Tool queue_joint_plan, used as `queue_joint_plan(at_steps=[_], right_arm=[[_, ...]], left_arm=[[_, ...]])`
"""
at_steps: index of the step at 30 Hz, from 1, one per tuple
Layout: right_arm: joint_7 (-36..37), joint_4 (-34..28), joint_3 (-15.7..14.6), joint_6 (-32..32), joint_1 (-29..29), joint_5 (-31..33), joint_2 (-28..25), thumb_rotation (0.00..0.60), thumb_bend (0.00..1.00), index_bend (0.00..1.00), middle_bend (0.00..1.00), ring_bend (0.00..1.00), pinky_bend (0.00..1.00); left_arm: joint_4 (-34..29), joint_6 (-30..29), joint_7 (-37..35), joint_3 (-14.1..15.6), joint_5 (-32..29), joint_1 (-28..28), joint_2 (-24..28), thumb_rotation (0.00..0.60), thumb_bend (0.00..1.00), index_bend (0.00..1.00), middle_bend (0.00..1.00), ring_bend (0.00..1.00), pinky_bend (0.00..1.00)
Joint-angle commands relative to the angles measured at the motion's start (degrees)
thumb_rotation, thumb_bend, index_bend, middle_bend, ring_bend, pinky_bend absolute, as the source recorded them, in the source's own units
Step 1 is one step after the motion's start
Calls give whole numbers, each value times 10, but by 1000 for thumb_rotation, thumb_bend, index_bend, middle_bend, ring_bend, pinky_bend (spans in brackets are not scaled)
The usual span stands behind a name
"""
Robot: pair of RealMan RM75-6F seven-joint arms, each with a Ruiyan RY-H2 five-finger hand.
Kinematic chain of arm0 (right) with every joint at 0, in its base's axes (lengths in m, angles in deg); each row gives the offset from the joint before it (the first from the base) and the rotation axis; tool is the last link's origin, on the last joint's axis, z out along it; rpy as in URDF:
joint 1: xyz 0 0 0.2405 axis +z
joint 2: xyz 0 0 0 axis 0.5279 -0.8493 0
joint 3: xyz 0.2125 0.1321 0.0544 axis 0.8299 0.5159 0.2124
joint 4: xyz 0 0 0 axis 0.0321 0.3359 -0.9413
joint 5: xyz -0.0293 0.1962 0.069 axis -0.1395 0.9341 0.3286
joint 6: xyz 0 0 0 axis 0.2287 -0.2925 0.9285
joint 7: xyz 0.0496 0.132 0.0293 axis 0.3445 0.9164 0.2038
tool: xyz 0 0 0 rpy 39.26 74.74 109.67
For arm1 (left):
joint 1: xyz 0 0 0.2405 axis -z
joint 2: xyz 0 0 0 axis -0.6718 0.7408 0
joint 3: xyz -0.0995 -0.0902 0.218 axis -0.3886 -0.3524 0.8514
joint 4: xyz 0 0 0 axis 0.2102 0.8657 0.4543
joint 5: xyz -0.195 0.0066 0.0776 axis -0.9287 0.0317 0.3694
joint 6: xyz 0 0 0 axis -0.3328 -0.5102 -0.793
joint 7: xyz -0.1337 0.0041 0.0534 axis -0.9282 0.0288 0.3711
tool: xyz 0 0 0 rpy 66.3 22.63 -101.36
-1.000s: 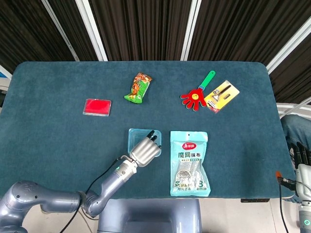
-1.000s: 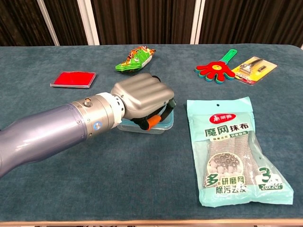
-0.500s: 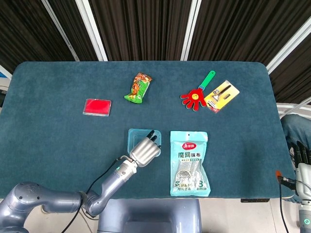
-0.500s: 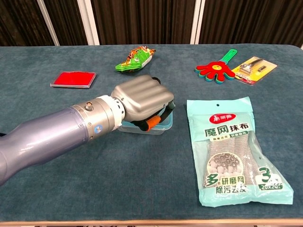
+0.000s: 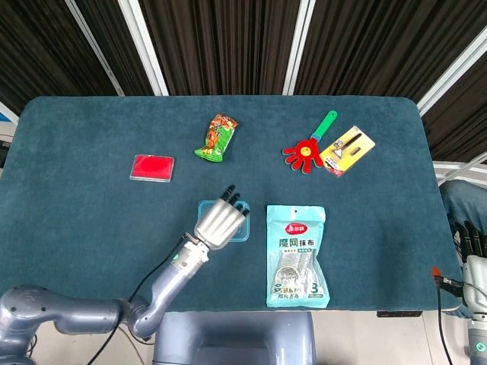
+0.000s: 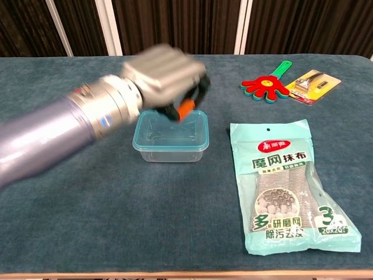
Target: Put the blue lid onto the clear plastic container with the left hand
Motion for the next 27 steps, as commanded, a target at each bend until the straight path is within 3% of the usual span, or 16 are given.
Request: queue_joint_plan(at_steps=[1, 4, 7, 10, 15, 21, 27], right_arm=[[0, 3, -1, 0, 1, -4, -1, 600, 339, 0, 15, 0, 0], [-3, 7, -4, 1, 1, -10, -1, 600, 339, 0, 14, 0, 0], [-8, 9, -6, -1, 1, -13, 0, 600, 338, 0, 14, 0, 0], [-15, 9, -7, -4, 2, -17, 0, 600, 338, 0, 14, 0, 0], [-22, 11, -8, -9, 2, -24, 0, 600, 339, 0, 14, 0, 0], [-31, 22, -16, -18, 3, -52, 1, 600, 338, 0, 14, 0, 0], [-31, 28, -23, -21, 4, -75, -2, 600, 338, 0, 15, 0, 0]], left_arm=[[-85, -105, 61, -30, -1, -47, 58, 600, 490, 309, 347, 187, 187], [-138, -161, 78, -24, -13, -93, 103, 600, 478, 273, 275, 162, 186], [-180, -182, 66, 1, -25, -136, 158, 600, 456, 255, 223, 152, 184], [-208, -207, -12, 33, -17, -197, 222, 600, 433, 249, 184, 118, 162], [-190, -238, -150, 82, 25, -276, 280, 600, 375, 208, 108, 17, 80], [-151, -283, -301, 148, 89, -374, 310, 600, 349, 199, 87, 0, 64], [-118, -252, -409, 171, 92, -414, 318, 600, 349, 190, 81, 0, 47]])
